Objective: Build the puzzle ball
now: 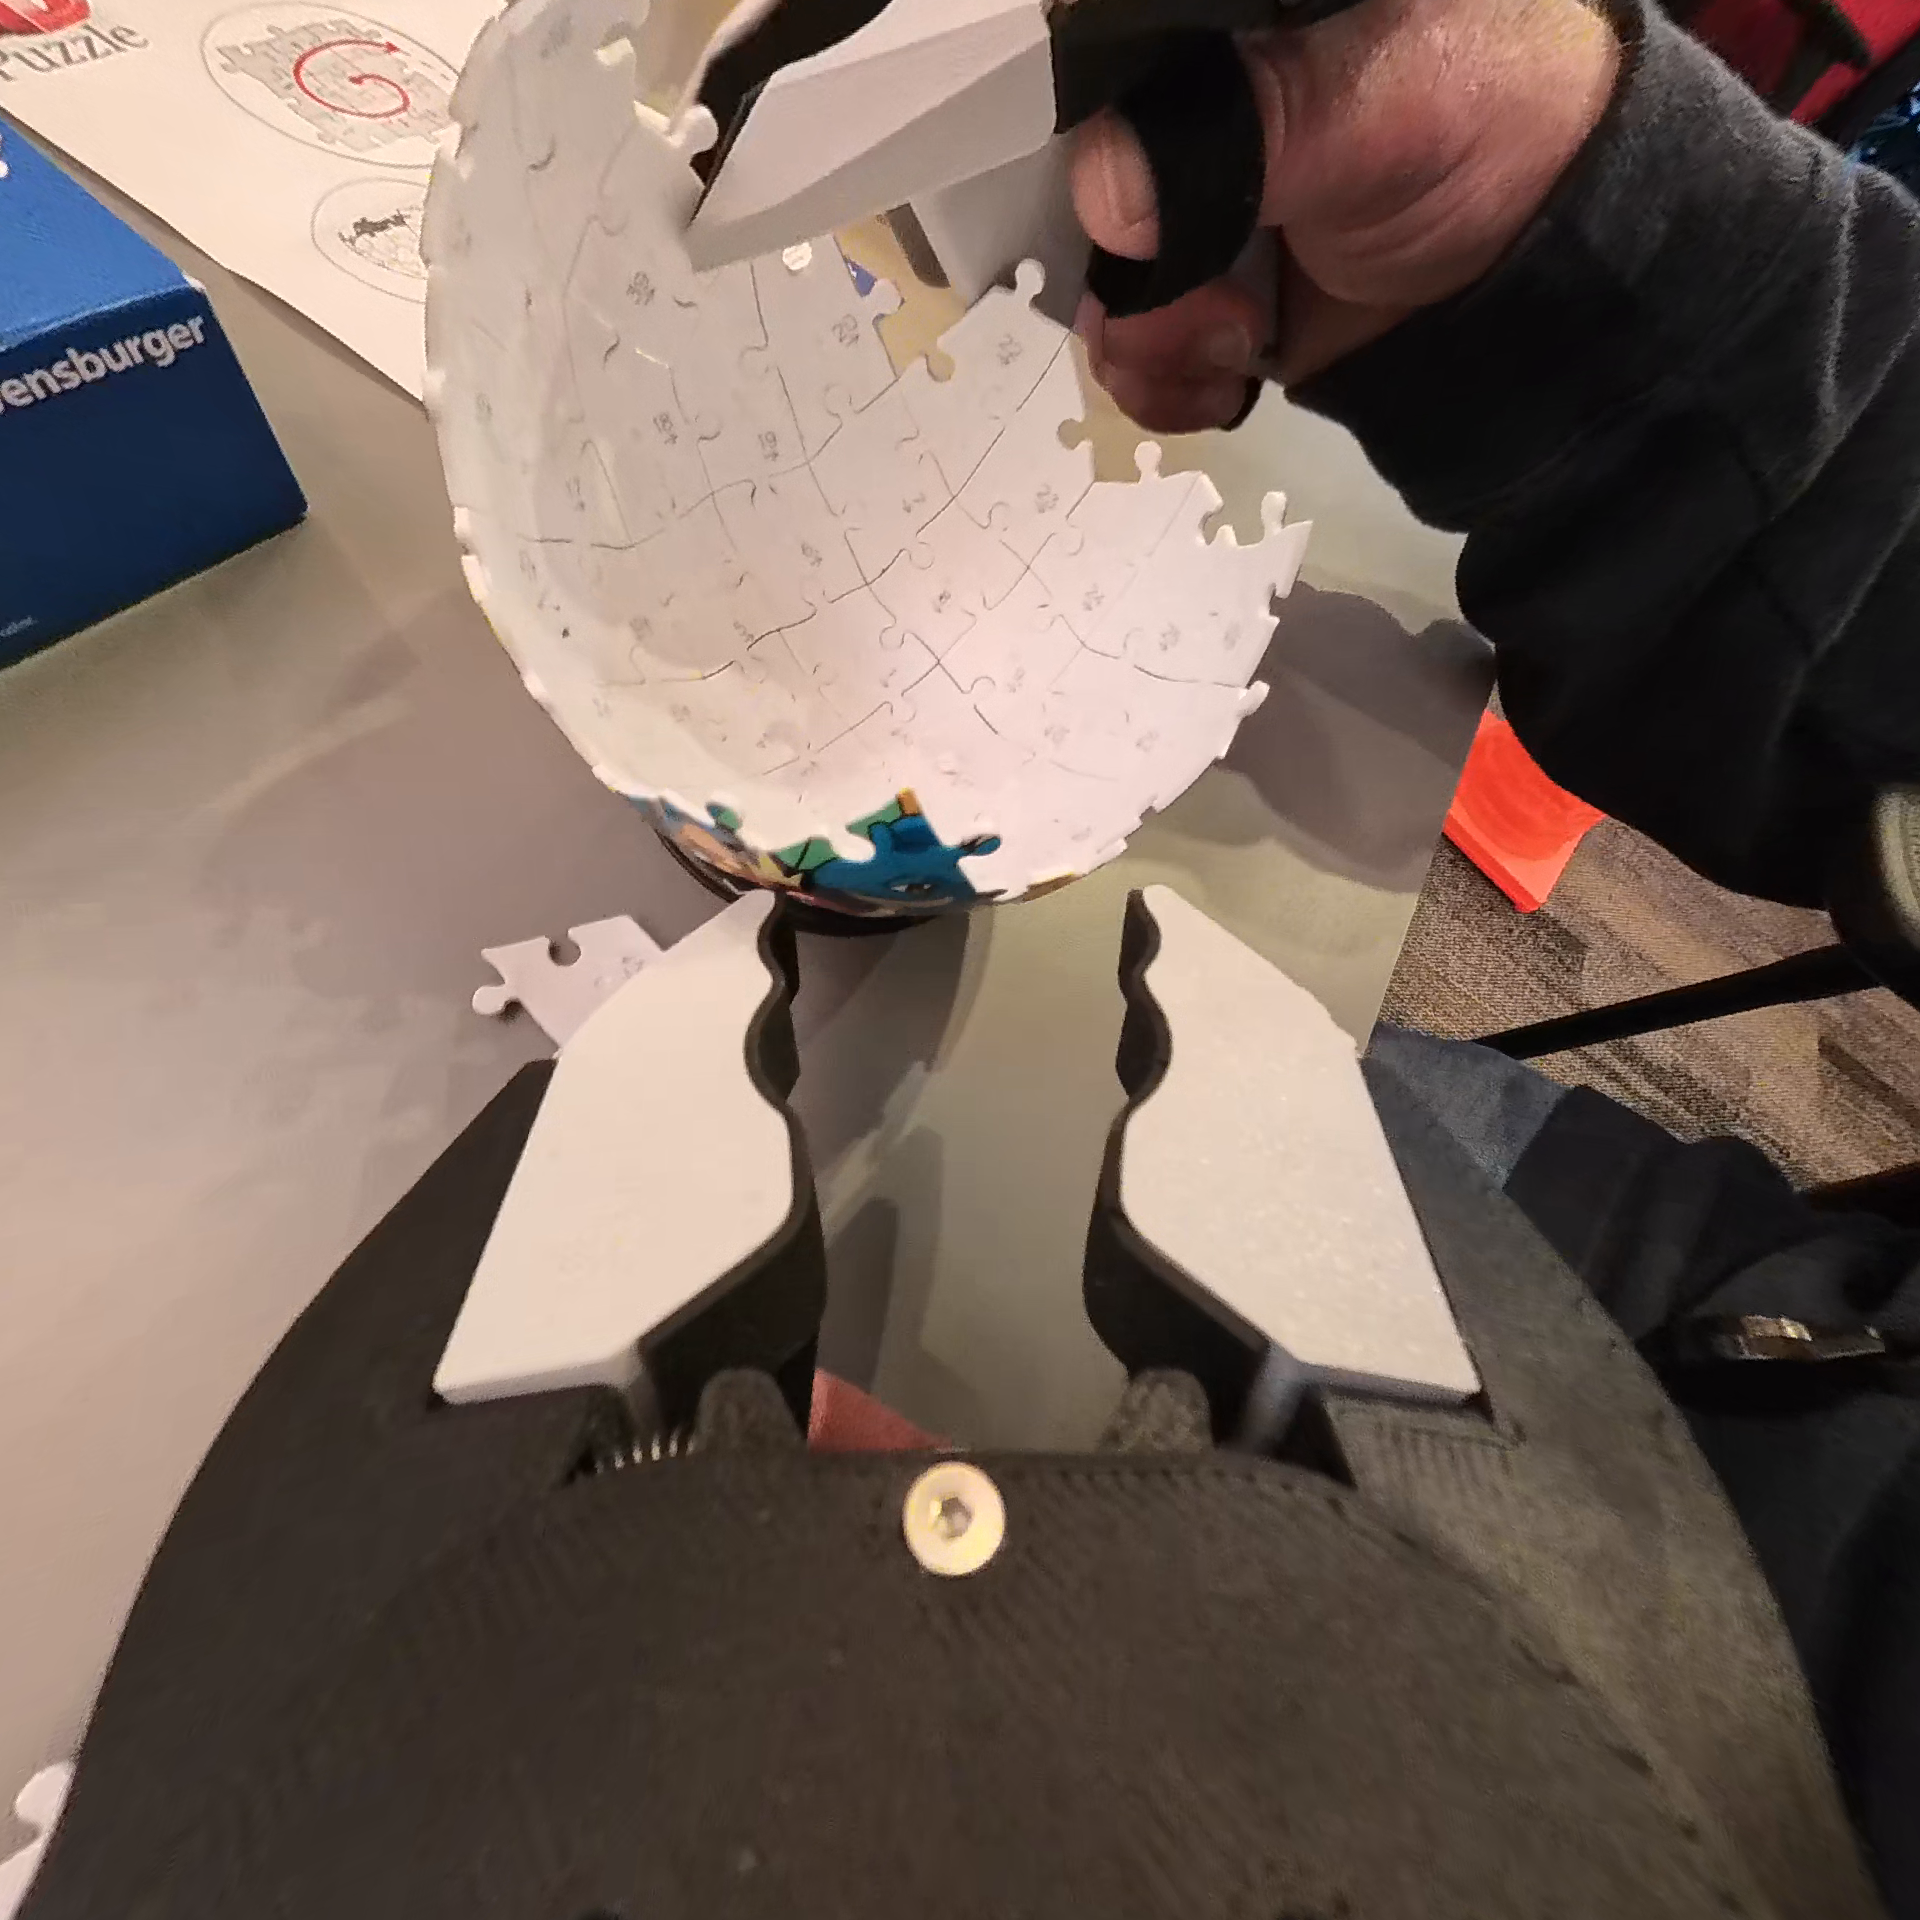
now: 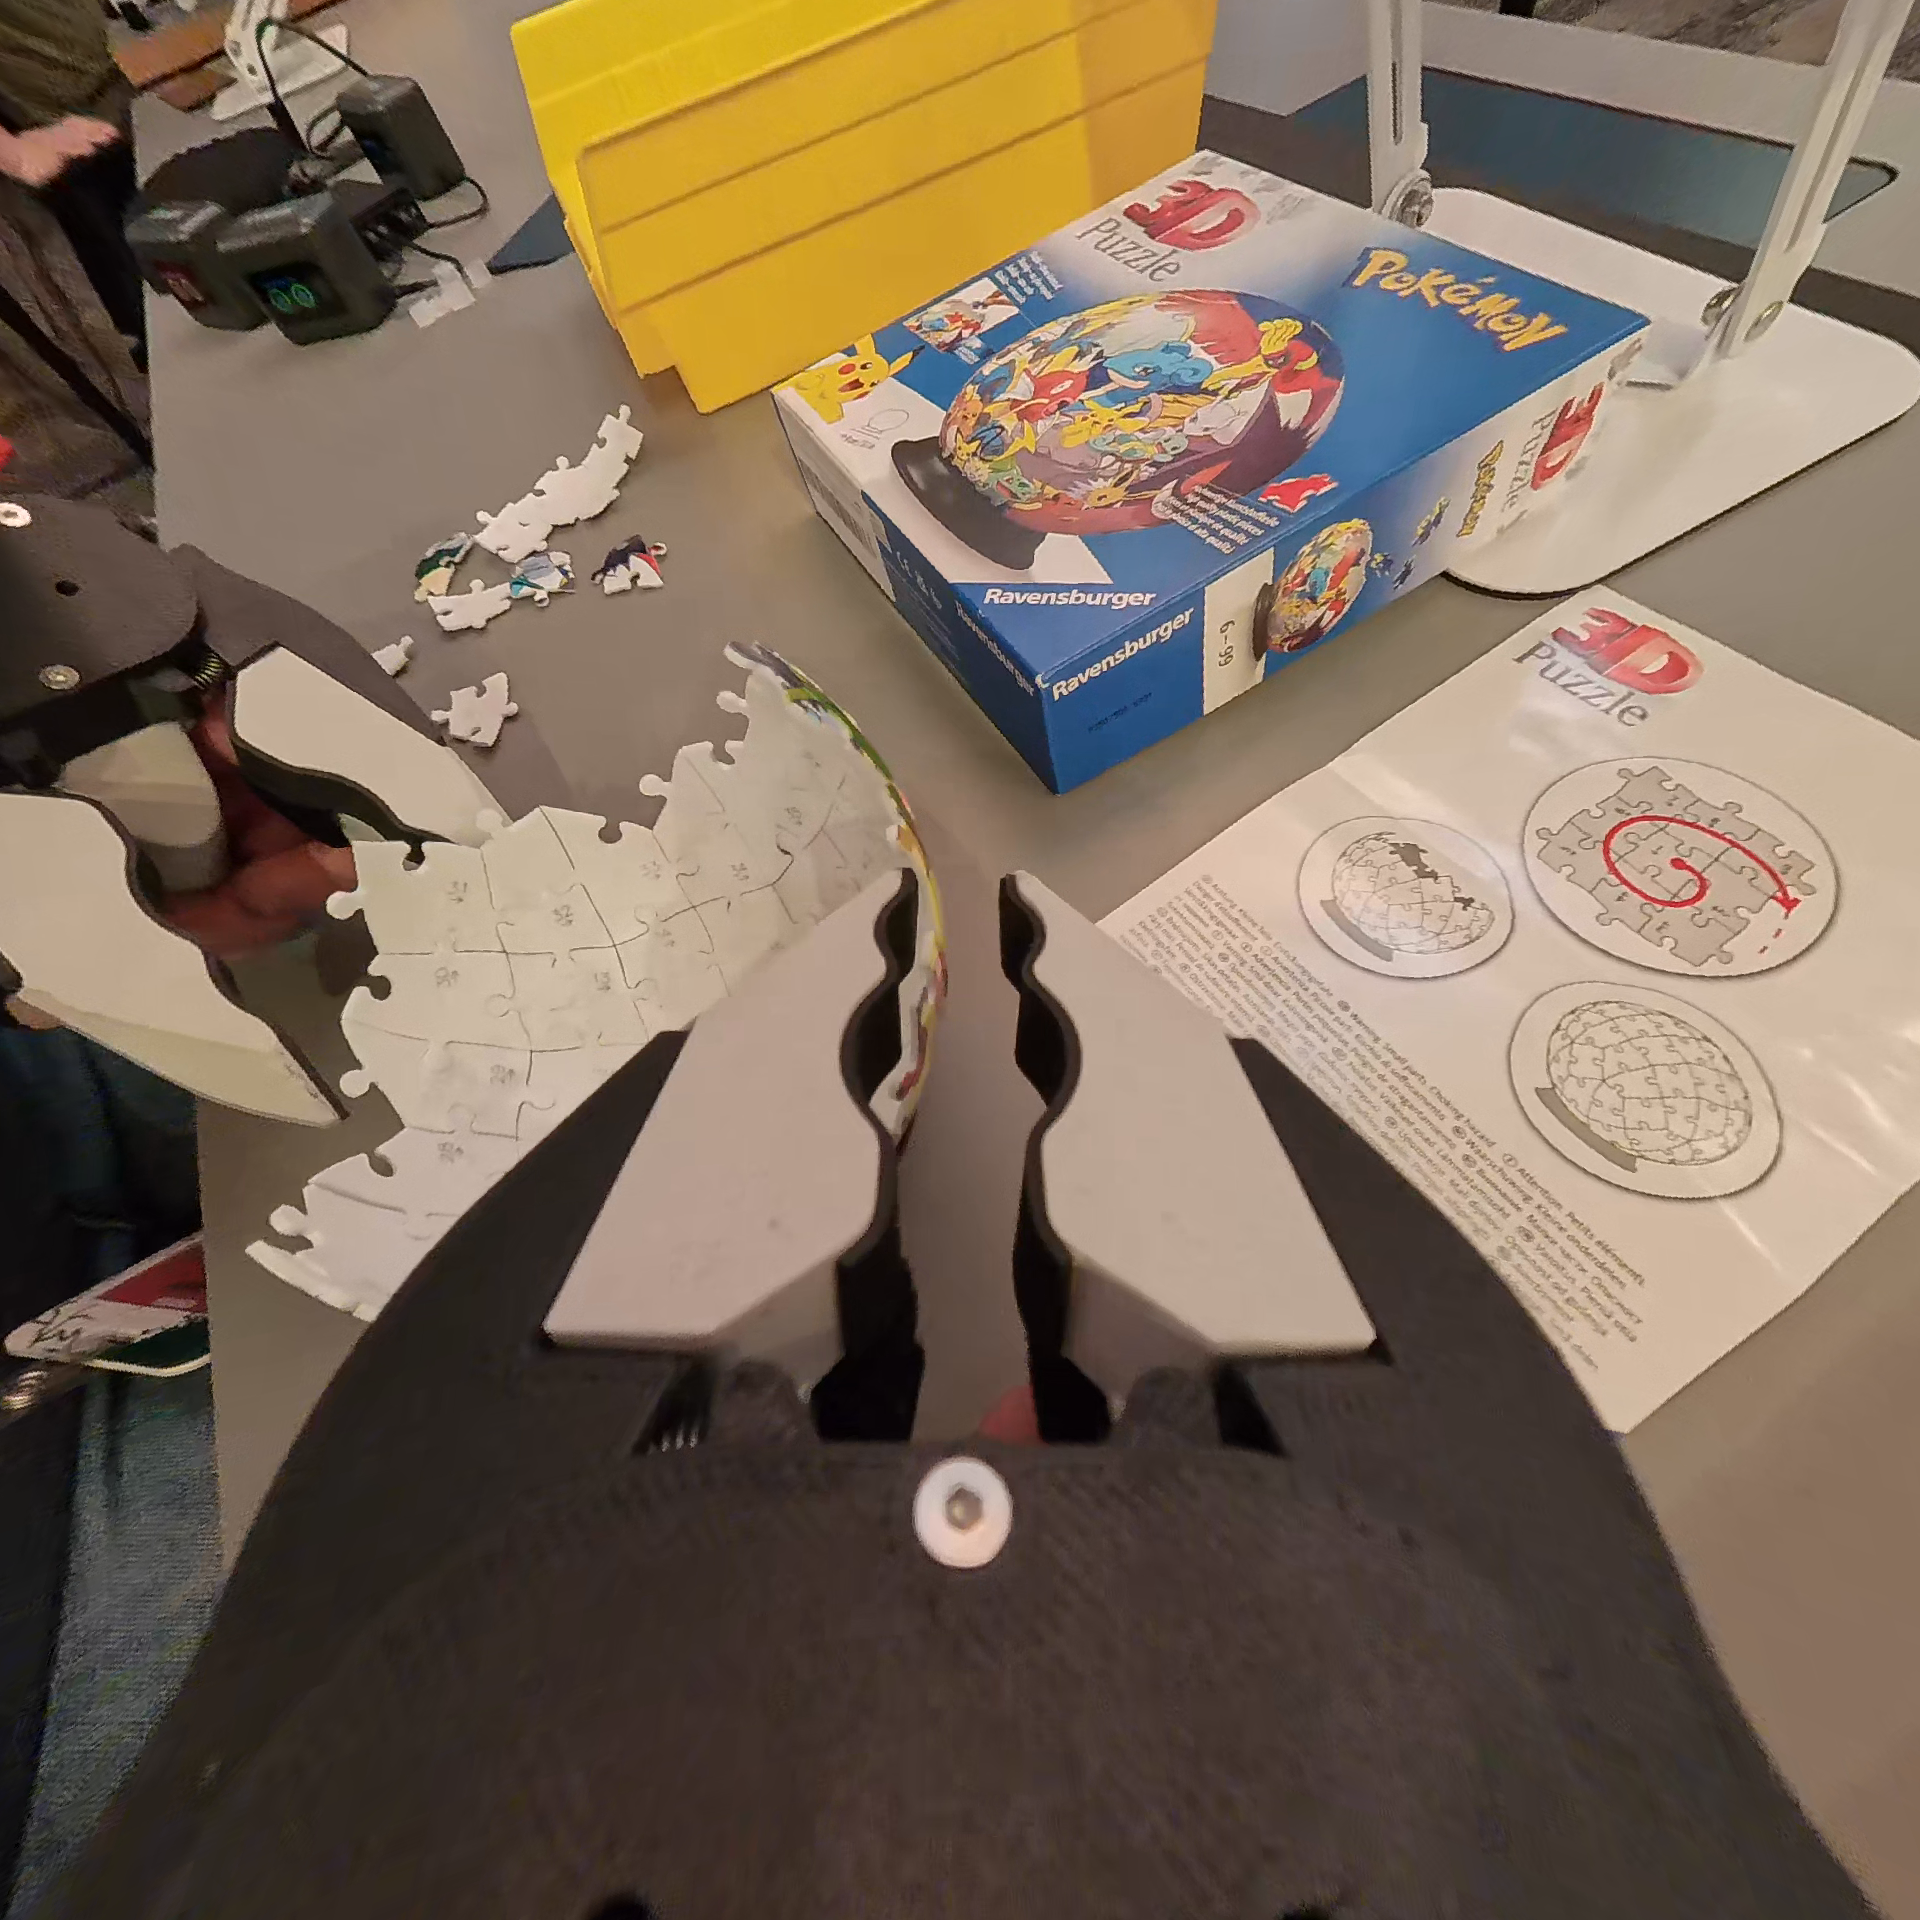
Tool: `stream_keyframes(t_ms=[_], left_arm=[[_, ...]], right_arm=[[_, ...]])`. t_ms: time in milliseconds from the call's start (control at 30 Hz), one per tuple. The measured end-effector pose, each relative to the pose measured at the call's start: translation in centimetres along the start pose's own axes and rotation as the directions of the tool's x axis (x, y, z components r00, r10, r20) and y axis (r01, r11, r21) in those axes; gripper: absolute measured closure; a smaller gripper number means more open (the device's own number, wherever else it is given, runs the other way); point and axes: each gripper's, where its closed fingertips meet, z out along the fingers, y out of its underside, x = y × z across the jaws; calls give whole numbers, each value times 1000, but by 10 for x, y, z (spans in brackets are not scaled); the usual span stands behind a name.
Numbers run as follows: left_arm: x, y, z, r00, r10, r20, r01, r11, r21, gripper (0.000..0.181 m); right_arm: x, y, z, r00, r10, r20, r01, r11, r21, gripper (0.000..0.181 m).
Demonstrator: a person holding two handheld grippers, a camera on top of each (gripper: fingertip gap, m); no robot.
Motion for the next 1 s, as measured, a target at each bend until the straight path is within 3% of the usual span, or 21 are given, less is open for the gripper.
stream_keyframes(t_ms=[500,767,867,1000], left_arm=[[2,-4,-1,999,-39,-10,39,998,57,121],[2,4,-19,999,11,35,-12,1000,26,120],[-18,13,-46,985,90,146,-84,995,-47,122],[-84,40,-101,881,318,351,-203,923,-326,126]], right_arm=[[-3,7,3,995,74,72,-73,997,-7,177],[-4,5,3,994,79,80,-79,997,-3,167],[-3,4,2,994,78,79,-78,997,1,164],[0,4,-4,994,88,66,-90,996,20,163]])
